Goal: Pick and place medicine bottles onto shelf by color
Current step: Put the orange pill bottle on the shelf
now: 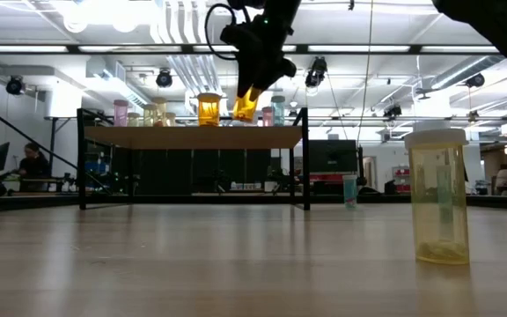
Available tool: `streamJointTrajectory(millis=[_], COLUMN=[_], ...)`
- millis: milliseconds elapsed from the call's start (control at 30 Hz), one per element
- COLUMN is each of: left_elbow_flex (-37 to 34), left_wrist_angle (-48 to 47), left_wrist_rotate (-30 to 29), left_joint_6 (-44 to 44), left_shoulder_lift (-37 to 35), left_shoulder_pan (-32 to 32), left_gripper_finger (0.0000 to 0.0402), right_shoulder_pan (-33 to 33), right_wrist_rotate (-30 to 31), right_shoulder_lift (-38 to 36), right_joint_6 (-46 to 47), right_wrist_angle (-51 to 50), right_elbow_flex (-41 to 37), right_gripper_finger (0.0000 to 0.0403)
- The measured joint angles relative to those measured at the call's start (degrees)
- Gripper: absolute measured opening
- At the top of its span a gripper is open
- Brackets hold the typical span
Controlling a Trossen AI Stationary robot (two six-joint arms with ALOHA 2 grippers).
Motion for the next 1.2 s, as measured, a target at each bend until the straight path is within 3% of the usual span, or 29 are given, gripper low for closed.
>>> streamJointTrajectory(millis=[1200], left_elbow_flex=[0.0], left_wrist_angle=[0.06], left_wrist_rotate=[-1.62], left_joint_6=[0.04], left_shoulder_lift=[-0.21], left_shoulder_pan=[0.0], left_gripper_finger=[0.016], right_shoulder_pan=[-0.23], right_wrist_rotate=[-0.12], right_shoulder_lift=[0.49], right_joint_6=[-1.71], right_wrist_angle=[0.24], right_elbow_flex=[-1.2], right_gripper_finger=[0.0172])
